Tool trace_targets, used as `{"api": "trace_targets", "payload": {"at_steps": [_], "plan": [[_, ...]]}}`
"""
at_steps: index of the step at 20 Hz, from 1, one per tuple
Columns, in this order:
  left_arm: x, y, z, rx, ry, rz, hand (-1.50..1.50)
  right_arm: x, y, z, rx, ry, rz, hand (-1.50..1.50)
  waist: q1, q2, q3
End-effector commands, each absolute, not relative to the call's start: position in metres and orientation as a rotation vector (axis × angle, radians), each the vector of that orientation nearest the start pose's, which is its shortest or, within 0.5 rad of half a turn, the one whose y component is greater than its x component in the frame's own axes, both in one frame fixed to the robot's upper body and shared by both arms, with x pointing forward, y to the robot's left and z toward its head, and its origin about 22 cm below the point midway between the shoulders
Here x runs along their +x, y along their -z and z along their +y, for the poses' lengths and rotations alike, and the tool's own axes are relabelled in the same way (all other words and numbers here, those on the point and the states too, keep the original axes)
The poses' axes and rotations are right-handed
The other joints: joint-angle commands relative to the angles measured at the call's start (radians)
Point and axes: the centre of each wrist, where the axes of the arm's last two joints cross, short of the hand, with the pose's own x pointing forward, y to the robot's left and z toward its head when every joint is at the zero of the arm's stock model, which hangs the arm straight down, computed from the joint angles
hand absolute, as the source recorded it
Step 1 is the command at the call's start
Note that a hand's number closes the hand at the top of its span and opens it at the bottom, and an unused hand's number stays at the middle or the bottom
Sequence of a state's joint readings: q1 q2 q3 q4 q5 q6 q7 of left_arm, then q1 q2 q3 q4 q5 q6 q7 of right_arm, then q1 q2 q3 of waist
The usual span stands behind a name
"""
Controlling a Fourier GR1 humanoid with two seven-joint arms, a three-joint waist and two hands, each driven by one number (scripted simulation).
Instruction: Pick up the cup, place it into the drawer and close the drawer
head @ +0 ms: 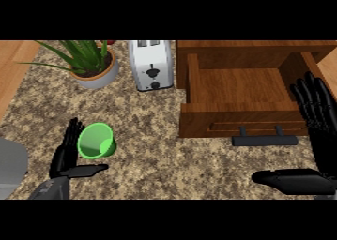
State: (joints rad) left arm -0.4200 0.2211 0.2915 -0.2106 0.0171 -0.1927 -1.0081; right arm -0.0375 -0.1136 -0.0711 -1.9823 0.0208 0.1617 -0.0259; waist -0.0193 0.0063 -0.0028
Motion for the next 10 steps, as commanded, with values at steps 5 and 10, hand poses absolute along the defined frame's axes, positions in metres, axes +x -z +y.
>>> {"api": "trace_targets", "payload": {"at_steps": [5, 10], "plan": [[0.243, 0.154, 0.329, -0.133, -0.154, -1.754, -1.50, 0.225, -0.108, -0.248, -0.038, -0.226, -2.033, -1.50, -0.005, 0.003, -0.002], [0.258, 0.153, 0.304, -0.213, -0.160, -1.764, -1.50, 0.239, -0.114, -0.257, -0.033, -0.277, -2.006, -1.50, 0.002, 0.002, -0.001]]}}
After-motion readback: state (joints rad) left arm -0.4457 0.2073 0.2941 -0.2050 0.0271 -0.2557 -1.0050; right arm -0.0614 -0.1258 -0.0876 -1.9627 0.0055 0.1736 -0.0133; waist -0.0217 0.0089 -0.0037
